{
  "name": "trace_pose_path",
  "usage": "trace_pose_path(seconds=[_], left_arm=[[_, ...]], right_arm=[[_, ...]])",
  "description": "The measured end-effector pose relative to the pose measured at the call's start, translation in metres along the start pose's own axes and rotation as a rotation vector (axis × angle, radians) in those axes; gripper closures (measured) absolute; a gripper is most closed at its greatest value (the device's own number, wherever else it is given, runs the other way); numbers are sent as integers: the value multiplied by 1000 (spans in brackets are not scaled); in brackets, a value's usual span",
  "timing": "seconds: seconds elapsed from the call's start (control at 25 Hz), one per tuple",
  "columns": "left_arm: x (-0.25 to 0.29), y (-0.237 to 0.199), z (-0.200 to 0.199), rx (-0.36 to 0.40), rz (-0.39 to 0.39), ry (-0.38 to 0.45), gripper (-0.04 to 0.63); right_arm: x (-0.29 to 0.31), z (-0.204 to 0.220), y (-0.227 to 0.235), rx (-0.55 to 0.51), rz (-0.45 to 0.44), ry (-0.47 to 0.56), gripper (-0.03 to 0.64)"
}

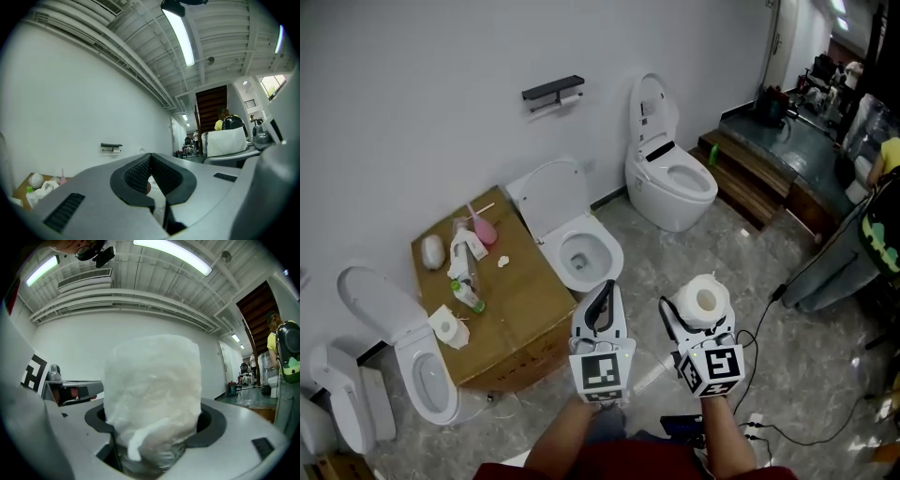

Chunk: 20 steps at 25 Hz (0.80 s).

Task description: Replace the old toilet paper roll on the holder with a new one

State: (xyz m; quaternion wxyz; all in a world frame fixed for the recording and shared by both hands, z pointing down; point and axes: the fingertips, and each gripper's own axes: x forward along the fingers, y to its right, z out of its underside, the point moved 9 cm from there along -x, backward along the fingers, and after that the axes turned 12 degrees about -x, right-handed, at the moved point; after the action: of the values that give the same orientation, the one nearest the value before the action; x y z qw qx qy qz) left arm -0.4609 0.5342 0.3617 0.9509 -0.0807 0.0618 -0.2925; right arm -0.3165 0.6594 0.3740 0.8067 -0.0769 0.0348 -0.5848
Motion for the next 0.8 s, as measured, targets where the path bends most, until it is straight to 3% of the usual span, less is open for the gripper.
trace_pose_path(seconds=[0.4,0.8], left_arm=[[69,-49,-4,-17,34,-4,580],[146,-41,14,-7,64,-9,580]], right_arm=[[78,-6,2,-4,31,-5,207],[131,11,55,1,57,5,207]])
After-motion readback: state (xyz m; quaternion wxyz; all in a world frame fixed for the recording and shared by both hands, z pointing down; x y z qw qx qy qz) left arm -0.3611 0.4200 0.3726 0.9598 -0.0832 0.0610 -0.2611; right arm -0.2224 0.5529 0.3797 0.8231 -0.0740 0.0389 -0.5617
